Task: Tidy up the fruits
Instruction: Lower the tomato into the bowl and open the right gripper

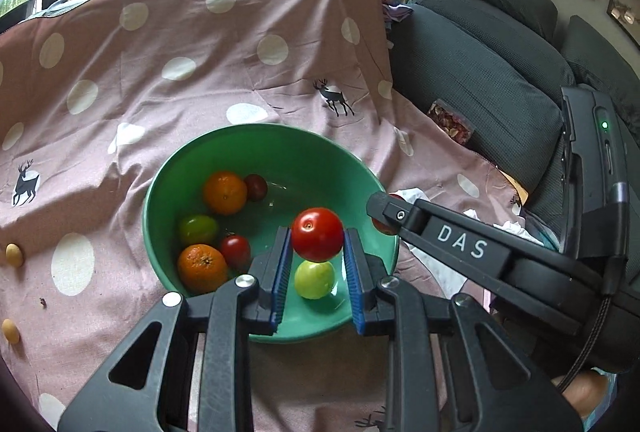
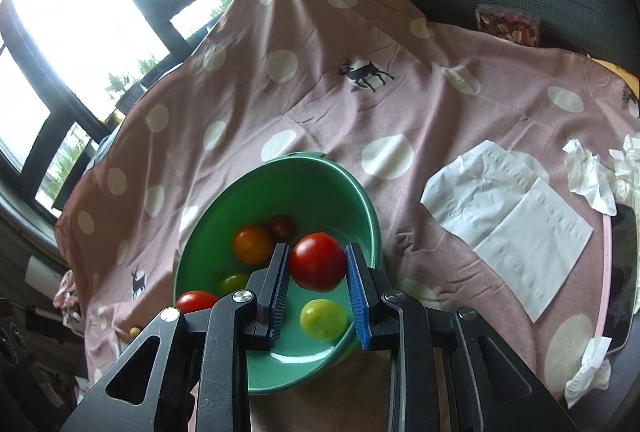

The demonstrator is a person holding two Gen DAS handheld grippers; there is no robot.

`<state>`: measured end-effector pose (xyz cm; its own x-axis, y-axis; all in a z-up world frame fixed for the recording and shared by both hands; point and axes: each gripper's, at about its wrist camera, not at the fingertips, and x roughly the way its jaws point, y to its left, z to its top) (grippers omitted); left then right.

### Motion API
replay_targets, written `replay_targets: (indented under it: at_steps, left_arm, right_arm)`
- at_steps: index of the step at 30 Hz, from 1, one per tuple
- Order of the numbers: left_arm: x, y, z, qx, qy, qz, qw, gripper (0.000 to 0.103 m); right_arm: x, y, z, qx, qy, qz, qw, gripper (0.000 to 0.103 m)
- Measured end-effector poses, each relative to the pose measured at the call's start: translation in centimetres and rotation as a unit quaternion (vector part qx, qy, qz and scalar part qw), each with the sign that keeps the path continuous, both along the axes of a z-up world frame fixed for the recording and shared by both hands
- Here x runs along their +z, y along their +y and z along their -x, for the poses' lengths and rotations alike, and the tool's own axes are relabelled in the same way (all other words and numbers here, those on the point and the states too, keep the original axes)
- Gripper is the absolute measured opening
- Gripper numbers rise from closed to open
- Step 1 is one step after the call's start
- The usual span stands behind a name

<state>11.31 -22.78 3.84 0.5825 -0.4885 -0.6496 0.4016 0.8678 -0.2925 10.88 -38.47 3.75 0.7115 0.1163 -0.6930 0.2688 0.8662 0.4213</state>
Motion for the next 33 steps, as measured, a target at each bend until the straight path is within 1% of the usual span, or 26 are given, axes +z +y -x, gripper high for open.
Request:
replay_targets:
  at_steps: [4,9,24,33]
  left_arm:
    - [-0.7,-0.6,-0.3,-0.007,0.013,0.001,0.9999,0.025]
    - [-1.5,-1.3,-0.8,-0.015,0.028,0.001,0.9995,0.025]
    - [-2.7,-1.8,-1.4,-0.009,0.039,-0.018,0.9990,0.025]
    - [-3.6,-1.8,-1.9,-0.004,0.048,-0.024,0.9986,0.026]
  right_arm:
    - [-0.6,-0.5,-0.2,-0.002,0.011,-0.005,1.000,0.029]
    - [-0.6,-0.5,-0.2,0.001,0.009,-0.004,1.000,0.030]
    - [-0.9,-0.5,-0.5,0.012,0.012,-0.014,1.000,0.030]
    - [-1.2,0.1,-1.0,0.019,0.024,-0.006,1.000,0.030]
